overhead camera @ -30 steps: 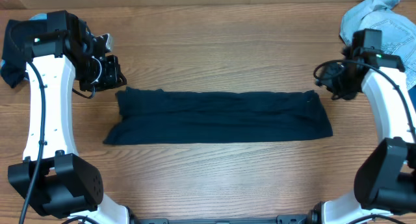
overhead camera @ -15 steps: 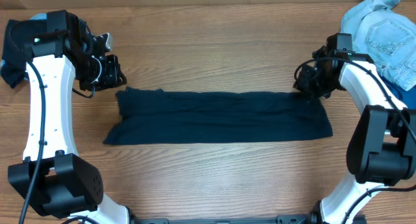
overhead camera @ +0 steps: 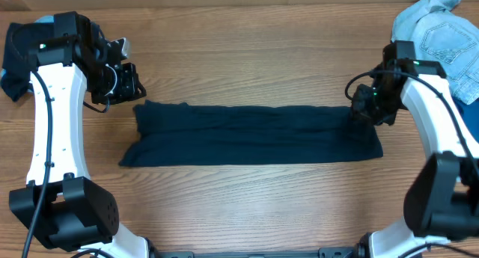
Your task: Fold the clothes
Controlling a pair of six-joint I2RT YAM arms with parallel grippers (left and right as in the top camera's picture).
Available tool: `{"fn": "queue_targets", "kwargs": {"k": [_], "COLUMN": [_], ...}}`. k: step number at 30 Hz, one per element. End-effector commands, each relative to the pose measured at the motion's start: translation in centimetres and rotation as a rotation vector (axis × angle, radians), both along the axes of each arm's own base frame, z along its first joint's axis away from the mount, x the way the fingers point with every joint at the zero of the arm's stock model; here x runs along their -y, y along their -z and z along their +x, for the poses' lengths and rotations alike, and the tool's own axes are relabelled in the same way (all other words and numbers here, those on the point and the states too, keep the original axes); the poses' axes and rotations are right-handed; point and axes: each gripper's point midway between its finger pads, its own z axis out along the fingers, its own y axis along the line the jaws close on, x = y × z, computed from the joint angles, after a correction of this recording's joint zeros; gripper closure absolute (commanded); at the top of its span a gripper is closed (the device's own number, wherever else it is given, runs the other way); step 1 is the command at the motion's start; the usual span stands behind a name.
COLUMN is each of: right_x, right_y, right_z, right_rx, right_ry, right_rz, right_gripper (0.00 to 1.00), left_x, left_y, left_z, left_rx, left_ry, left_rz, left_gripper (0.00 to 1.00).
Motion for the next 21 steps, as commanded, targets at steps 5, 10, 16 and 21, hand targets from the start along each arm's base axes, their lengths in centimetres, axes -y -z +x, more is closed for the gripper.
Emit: {"fn": "queue_targets", "kwargs": {"k": [5,10,16,21], "right_x": [0.8,0.0,-0.2,-0.4], "right_y": [-0.5,-1.1,1.6,4.5], "right_z": [0.1,4.6,4.9,2.1], "right_rx": [0.021,0.202,0.152,0.039], "right_ry": [0.031,0.016,0.016,0.015], "right_rz": [-0.051,-0.003,0.016,0.022], "right_gripper": [0.75,0.68,0.67,0.67], "left_x": [0.1,0.1,0.1,0.1], "left_y": [-0.7,-0.7,-0.7,-0.7], "left_z": [0.4,0.5,0.5,0.5], "left_rx": [0.031,0.036,0.034,0.034], "left_ry": [0.009,0.009,0.009,0.009], "left_rz": [-0.010,-0.010,-0.010,-0.010], "left_gripper": [0.81,0.81,0.80,0.80]}}
